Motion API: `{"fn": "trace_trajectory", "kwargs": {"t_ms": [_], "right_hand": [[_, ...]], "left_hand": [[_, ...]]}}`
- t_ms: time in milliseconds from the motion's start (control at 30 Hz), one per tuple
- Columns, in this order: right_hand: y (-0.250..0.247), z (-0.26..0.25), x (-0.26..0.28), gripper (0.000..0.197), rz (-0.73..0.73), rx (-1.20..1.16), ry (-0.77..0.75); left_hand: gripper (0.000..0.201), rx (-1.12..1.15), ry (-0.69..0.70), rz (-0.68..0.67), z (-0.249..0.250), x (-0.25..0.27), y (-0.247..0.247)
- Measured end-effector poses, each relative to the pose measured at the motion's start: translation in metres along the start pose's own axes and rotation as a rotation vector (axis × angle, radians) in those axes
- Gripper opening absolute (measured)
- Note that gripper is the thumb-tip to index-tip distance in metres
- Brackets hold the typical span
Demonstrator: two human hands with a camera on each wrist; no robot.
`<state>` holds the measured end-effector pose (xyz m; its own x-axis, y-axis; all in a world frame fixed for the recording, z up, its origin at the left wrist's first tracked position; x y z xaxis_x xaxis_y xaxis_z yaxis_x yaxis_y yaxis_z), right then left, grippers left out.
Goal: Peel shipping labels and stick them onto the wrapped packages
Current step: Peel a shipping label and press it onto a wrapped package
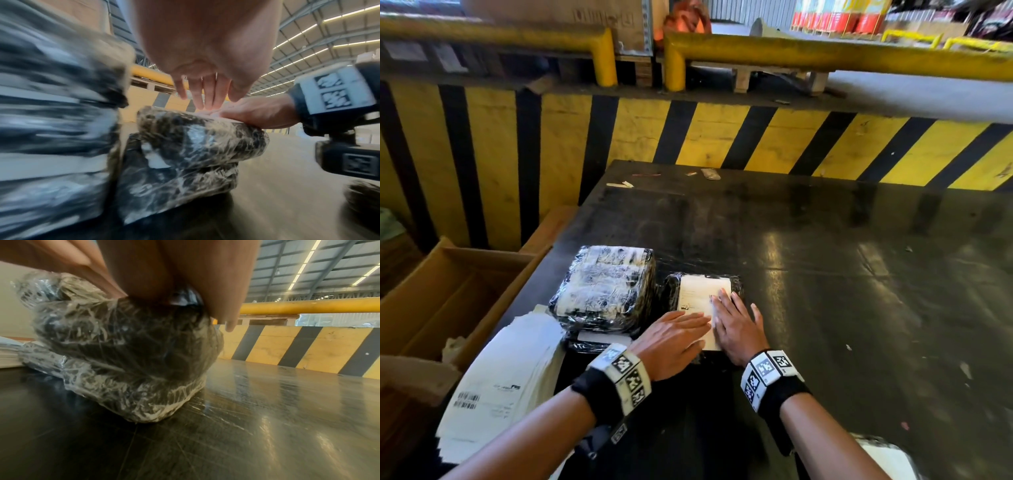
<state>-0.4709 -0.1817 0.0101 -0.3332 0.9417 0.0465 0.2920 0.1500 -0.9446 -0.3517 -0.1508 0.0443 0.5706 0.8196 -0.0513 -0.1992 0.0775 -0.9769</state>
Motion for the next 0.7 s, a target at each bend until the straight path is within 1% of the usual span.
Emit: {"fn": "trace_trajectory", "kwargs": {"t_ms": [33,100,200,333,367,467,500,567,600,633,700], "right_hand": [[0.0,0.0,0.001,0.049,-0.003,-0.012,0.003],[0.0,0.001,0.001,0.049,-0.003,-0.028,0.008],[0.001,0.002,0.0,0.048,-0.005,-0.028,0.01],[0.002,0.003,0.0,0.048,-0.01,-0.031,0.005],[0.001,0.002,0.0,0.048,-0.008,-0.033,0.003],[0.0,0.001,0.0,0.048,-0.015,-0.035,0.003],[0.0,0.001,-0.001,0.049,-0.014,-0.032,0.006],[-0.001,0.002,-0.001,0.048,-0.021,-0.027,0.013],[-0.001,0.002,-0.001,0.048,-0.027,-0.023,0.014],[-0.001,0.002,-0.001,0.048,-0.035,-0.017,0.014],[-0.001,0.001,-0.001,0.047,-0.028,-0.019,0.015]], "left_hand": [[0.052,-0.019,-0.022,-0.054,0.002,-0.007,0.007],[0.059,-0.04,-0.068,-0.098,-0.005,-0.012,0.015],[0.062,-0.03,-0.073,-0.11,-0.02,0.0,0.019],[0.068,0.016,-0.065,-0.098,-0.03,0.013,0.01],[0.066,0.022,-0.066,-0.087,-0.03,0.016,0.006],[0.045,0.05,-0.08,-0.037,-0.029,0.016,-0.01],[0.041,0.056,-0.08,0.002,-0.026,0.01,-0.018],[0.045,0.022,-0.049,0.067,-0.014,-0.006,-0.024],[0.05,-0.002,-0.03,0.074,-0.008,-0.016,-0.022],[0.051,-0.026,-0.04,0.049,-0.005,-0.025,-0.017],[0.049,-0.066,-0.117,-0.044,-0.009,-0.035,-0.005]]}}
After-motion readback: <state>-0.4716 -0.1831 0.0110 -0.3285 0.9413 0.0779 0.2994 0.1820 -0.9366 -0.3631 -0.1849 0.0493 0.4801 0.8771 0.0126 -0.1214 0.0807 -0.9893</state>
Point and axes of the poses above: each hand's wrist, its own x-axis away from the middle knuckle, its own y-axis out of the palm, z = x × y, the point moved 7 cm from there along -x, towards the middle knuckle, and after that the axes turned 9 degrees about -y, right-handed, at the moved point
